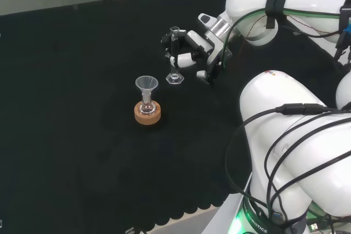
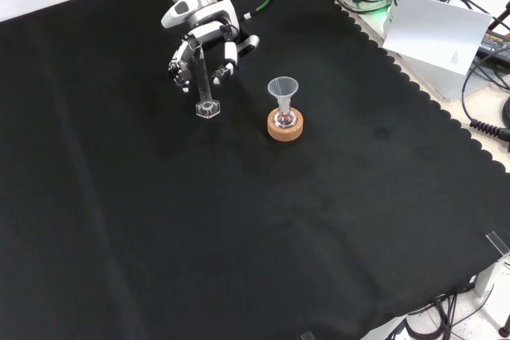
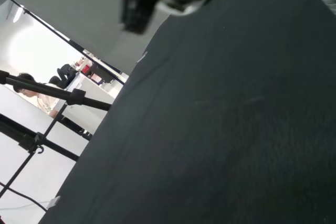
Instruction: Put the graduated cylinder back on the table.
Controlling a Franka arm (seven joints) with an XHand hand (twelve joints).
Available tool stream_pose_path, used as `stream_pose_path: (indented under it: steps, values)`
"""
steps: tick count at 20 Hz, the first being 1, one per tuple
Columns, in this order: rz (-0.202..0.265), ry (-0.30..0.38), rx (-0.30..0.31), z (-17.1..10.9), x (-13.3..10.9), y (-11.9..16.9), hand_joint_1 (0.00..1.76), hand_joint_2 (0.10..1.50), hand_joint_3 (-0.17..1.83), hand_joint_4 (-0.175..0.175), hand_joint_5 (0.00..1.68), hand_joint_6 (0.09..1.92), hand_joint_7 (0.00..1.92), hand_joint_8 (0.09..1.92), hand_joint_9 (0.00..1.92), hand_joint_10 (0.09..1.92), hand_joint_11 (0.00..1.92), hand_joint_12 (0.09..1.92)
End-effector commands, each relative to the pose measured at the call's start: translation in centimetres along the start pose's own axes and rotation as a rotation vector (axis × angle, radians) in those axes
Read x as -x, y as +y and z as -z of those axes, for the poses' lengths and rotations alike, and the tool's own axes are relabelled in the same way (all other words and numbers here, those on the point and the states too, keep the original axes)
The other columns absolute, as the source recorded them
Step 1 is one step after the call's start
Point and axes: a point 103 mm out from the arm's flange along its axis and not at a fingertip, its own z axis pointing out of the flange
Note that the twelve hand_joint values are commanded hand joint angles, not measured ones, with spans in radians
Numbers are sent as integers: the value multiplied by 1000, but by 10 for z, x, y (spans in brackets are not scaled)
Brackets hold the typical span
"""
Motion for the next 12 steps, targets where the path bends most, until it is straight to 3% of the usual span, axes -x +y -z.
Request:
stream_pose_path:
  steps: [1, 7, 12]
  values:
    - [13, -20, 0, 17, -12, -3, 931, 585, 680, -87, 378, 622, 417, 721, 655, 564, 404, 1349]
    - [-4, -68, -28, 48, -30, -16, 801, 593, 479, -82, 289, 331, 124, 746, 308, 753, 135, 1484]
    - [-1, -165, -5, 76, -58, -37, 750, 600, 395, -82, 276, 185, 32, 755, 198, 821, 56, 1527]
